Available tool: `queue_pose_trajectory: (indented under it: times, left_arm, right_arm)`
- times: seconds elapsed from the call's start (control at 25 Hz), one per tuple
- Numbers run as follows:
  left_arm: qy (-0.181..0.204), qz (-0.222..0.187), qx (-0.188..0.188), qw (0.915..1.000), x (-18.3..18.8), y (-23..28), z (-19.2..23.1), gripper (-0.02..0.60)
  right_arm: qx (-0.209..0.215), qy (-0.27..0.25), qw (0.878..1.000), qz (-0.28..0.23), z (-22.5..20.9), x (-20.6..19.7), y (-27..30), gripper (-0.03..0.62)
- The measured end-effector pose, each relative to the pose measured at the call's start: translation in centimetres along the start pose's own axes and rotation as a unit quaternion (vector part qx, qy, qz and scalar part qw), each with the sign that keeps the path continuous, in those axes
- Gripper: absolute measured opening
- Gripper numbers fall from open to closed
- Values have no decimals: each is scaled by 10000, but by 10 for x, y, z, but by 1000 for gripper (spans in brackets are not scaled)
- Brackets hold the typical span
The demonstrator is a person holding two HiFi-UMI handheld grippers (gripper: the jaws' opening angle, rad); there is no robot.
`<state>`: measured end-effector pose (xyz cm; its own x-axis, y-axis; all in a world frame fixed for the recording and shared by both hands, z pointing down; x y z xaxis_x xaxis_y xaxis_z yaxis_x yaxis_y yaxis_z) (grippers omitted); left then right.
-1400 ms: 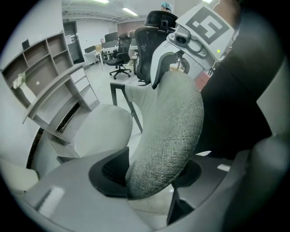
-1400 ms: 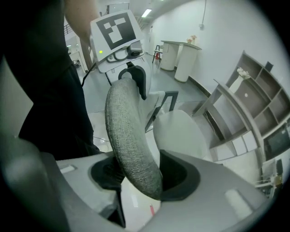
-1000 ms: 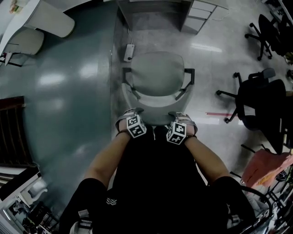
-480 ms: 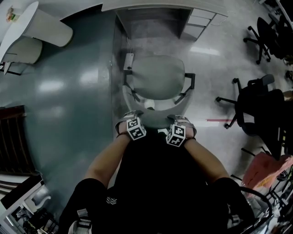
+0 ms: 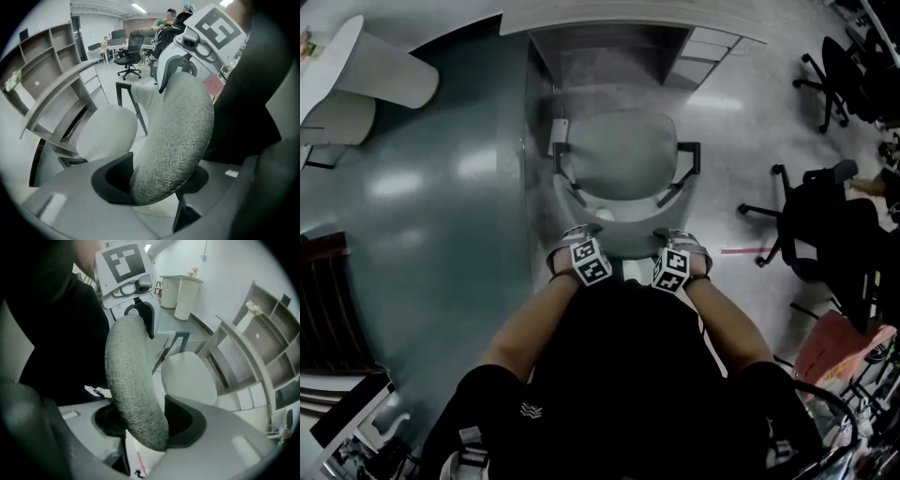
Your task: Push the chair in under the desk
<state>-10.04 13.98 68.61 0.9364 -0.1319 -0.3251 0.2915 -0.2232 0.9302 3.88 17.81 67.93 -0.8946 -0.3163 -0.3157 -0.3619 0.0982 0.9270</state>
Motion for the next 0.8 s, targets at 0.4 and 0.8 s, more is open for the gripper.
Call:
queue_pose_trajectory:
  times: [0.4,0.8]
  left_arm:
    - [178,-124,-86,9997,6,11,94,241]
    - [246,-224,-241,9992,30,21,146,242]
  right_arm:
    - [32,186,9998,11,-78,41,-11,193]
    - [-129,145,9997,118,-134,46,-25,196]
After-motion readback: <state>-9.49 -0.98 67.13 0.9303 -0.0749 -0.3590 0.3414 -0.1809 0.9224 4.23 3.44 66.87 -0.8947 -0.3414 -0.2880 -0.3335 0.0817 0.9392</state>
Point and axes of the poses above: the fingertips, and each gripper's own axes: y forward along the fingers, z to its left, x out of its top, the point moved 5 cm from there along -y, backward along the fingers, and after that the axes turned 15 degrees about x, right-handed, at the moved point
